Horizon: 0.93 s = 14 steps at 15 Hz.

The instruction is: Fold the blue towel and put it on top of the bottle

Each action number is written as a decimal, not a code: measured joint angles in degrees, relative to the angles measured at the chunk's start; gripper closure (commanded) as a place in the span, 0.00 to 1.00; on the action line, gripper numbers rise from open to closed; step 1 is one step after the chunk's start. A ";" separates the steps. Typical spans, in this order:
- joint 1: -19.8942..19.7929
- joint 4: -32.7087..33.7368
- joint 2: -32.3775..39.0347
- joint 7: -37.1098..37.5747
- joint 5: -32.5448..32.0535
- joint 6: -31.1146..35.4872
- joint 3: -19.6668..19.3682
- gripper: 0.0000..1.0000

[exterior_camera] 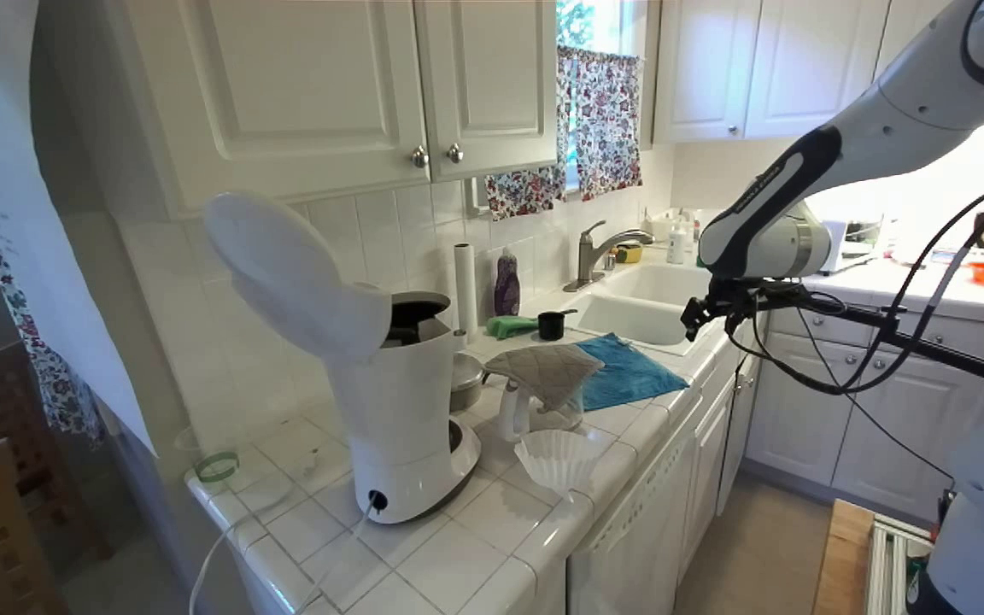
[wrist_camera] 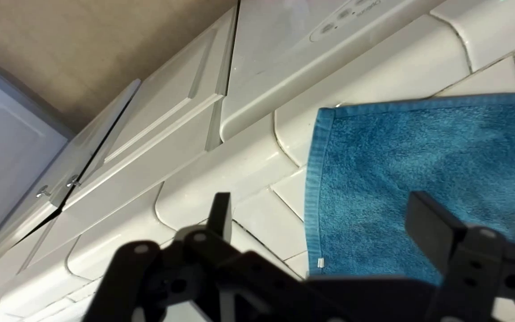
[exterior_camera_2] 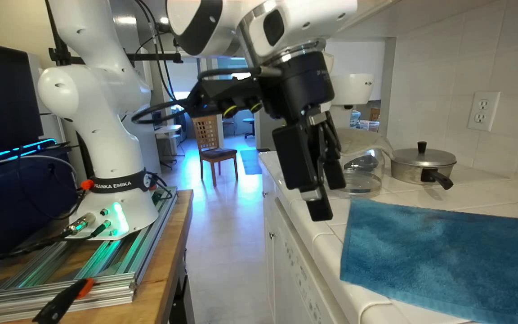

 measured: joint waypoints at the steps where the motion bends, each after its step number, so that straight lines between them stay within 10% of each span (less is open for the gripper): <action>1: 0.23 0.36 1.02 -1.67 2.15 0.58 0.00 0.00; 8: 0.99 5.03 7.53 -14.51 21.98 -1.87 0.58 0.00; 14: -0.38 10.23 14.43 -14.99 24.36 -8.25 1.16 0.00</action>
